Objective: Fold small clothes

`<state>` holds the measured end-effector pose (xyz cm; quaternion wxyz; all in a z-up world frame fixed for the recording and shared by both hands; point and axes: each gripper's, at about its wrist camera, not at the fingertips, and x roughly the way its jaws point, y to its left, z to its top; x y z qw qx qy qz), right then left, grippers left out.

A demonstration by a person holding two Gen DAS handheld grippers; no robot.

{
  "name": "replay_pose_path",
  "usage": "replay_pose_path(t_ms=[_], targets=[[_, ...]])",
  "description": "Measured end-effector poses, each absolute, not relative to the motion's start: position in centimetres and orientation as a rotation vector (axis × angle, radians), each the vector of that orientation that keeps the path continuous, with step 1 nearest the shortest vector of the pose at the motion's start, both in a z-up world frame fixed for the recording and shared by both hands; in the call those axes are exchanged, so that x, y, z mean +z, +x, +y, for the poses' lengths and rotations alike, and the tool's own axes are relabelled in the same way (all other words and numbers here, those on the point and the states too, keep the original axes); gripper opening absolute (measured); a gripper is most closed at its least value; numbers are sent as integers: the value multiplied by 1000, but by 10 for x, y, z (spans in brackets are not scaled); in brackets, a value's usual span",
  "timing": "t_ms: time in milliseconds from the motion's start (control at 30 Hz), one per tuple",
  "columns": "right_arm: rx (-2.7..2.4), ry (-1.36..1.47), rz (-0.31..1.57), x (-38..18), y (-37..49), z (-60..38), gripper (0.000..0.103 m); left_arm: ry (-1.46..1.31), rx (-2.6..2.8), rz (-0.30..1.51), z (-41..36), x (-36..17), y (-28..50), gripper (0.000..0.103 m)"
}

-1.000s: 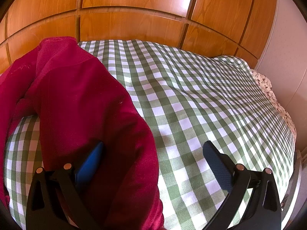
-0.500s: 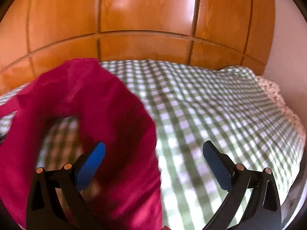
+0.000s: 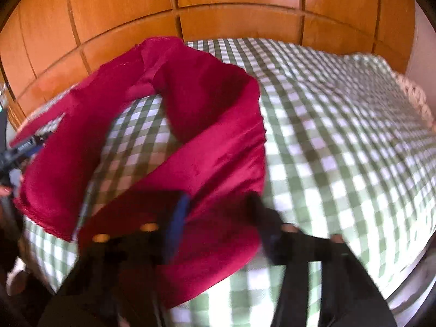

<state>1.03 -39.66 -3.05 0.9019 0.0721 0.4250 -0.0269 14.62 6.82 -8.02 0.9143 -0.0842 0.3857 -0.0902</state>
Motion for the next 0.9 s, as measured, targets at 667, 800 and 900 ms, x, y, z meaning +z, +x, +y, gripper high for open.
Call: replay_pose_path(t_ms=[667, 800, 900], targets=[[-44, 383, 797, -7, 9, -441, 77, -219, -177, 792, 77, -81, 147, 82], [69, 311, 846, -10, -2, -400, 81, -219, -177, 792, 77, -81, 147, 82], [137, 273, 875, -17, -1, -379, 90, -219, -177, 792, 77, -81, 147, 82]])
